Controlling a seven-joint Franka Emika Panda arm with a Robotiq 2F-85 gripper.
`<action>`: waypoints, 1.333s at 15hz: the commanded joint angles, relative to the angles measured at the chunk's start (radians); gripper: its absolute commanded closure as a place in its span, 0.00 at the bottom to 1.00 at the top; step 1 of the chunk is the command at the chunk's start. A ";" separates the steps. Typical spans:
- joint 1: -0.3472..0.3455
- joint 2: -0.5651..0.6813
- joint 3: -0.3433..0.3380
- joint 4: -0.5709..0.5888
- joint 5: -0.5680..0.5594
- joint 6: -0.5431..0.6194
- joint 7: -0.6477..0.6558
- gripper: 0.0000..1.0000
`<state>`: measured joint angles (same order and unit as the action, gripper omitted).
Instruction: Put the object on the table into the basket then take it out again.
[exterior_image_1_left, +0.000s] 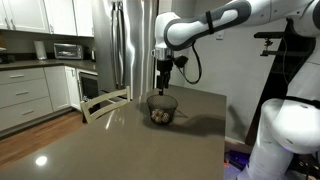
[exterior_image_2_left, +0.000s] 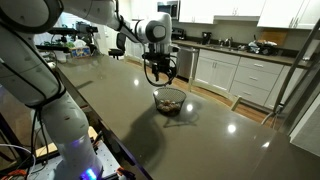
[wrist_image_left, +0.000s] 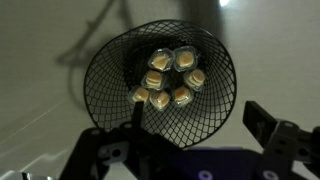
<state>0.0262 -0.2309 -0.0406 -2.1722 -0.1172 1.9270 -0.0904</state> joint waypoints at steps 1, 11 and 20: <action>-0.014 -0.020 -0.007 -0.031 0.052 -0.009 -0.011 0.00; -0.032 -0.021 -0.036 -0.093 0.132 0.027 -0.014 0.01; -0.055 -0.010 -0.028 -0.207 0.053 0.273 0.007 0.00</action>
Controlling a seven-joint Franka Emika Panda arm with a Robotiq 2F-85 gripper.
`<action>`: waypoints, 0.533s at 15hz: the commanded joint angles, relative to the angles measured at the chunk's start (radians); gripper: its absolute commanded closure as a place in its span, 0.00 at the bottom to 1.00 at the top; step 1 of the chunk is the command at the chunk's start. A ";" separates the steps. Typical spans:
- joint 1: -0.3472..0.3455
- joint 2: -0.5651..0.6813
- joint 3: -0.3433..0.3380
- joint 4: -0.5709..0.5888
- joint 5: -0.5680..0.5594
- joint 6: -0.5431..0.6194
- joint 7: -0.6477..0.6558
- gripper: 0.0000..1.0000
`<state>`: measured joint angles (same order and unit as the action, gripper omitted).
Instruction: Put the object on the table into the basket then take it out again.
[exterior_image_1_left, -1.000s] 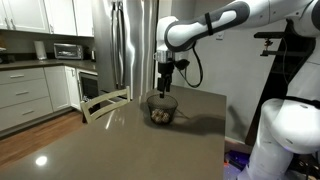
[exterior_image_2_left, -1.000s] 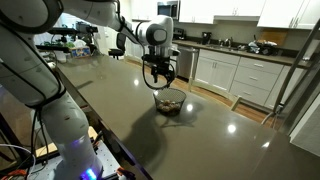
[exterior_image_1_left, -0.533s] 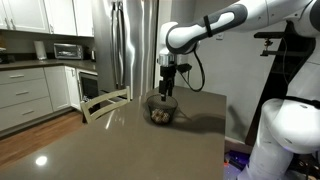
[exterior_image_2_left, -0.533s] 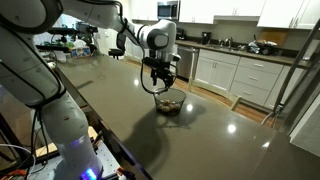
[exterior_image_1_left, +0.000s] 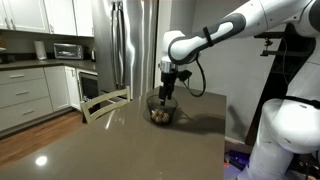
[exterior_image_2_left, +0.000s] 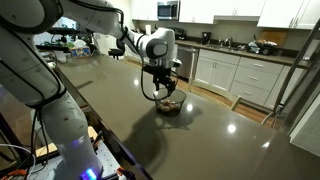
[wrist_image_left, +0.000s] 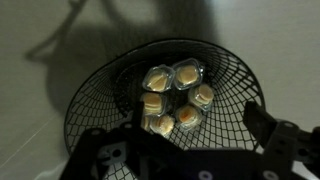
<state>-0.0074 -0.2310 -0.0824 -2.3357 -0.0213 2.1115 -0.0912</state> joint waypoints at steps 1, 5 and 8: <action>-0.024 -0.009 0.016 -0.053 -0.060 0.116 0.014 0.00; -0.034 0.006 0.016 -0.073 -0.119 0.185 0.030 0.00; -0.036 0.025 0.013 -0.069 -0.125 0.187 0.026 0.00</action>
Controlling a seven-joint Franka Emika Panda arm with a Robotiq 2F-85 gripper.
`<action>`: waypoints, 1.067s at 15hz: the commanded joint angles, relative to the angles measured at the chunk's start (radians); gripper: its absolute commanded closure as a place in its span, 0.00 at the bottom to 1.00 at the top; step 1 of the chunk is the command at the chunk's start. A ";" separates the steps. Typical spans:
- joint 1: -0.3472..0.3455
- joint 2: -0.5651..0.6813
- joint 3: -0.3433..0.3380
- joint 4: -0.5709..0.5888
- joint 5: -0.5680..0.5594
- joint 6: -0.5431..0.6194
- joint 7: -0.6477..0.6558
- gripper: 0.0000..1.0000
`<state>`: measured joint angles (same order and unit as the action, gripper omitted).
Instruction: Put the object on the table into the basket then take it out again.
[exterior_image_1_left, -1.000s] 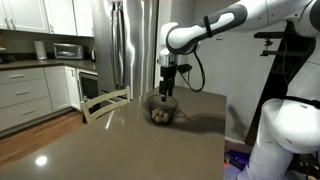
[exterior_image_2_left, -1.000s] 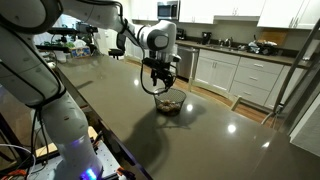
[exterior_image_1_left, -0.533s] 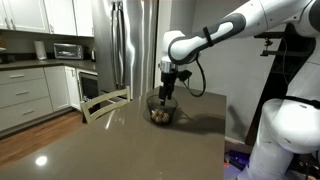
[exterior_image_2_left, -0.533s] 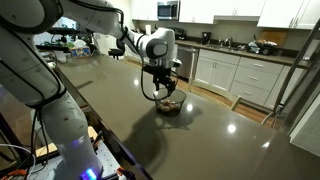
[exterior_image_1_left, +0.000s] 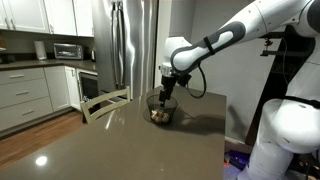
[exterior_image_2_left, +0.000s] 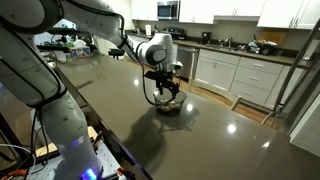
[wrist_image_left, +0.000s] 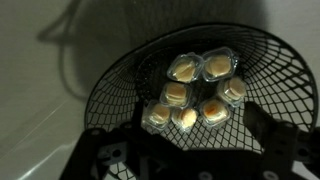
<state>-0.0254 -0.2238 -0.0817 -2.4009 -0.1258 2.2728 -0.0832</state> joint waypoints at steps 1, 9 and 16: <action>-0.015 0.028 0.010 0.004 -0.007 0.013 0.007 0.00; -0.014 0.090 0.009 0.037 -0.001 -0.006 0.001 0.00; -0.014 0.110 0.012 0.042 -0.017 -0.001 0.008 0.09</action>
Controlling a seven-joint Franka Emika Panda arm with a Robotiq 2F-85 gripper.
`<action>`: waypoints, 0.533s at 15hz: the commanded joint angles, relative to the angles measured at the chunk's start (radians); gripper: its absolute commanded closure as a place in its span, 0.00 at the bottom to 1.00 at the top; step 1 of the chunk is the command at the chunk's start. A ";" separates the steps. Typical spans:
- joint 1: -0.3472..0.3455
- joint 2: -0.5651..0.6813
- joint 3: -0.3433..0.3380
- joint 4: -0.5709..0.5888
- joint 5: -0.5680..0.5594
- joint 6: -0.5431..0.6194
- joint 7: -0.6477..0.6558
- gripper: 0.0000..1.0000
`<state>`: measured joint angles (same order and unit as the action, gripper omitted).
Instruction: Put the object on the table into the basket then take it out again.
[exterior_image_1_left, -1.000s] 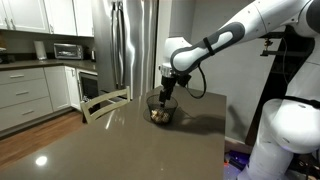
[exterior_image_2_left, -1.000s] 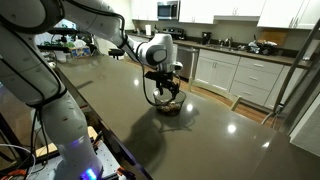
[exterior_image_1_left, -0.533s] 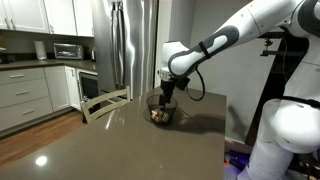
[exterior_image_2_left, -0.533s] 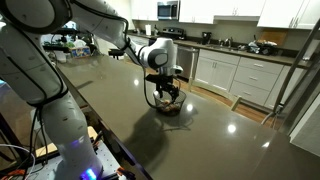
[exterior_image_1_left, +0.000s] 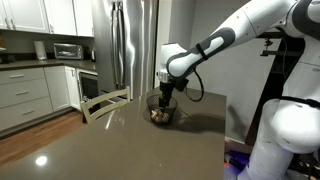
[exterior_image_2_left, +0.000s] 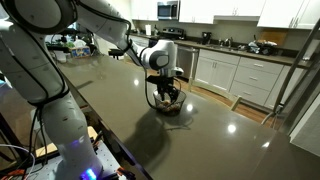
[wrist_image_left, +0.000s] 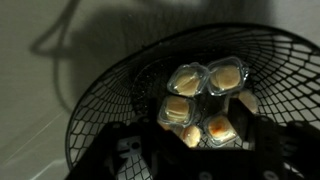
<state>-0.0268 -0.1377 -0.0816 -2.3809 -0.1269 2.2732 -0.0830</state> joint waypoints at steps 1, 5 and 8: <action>-0.013 0.027 0.012 0.023 -0.017 -0.003 0.009 0.06; -0.014 0.040 0.014 0.028 -0.030 -0.013 0.016 0.04; -0.015 0.052 0.014 0.035 -0.038 -0.031 0.021 0.32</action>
<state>-0.0268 -0.1148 -0.0804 -2.3783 -0.1357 2.2710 -0.0830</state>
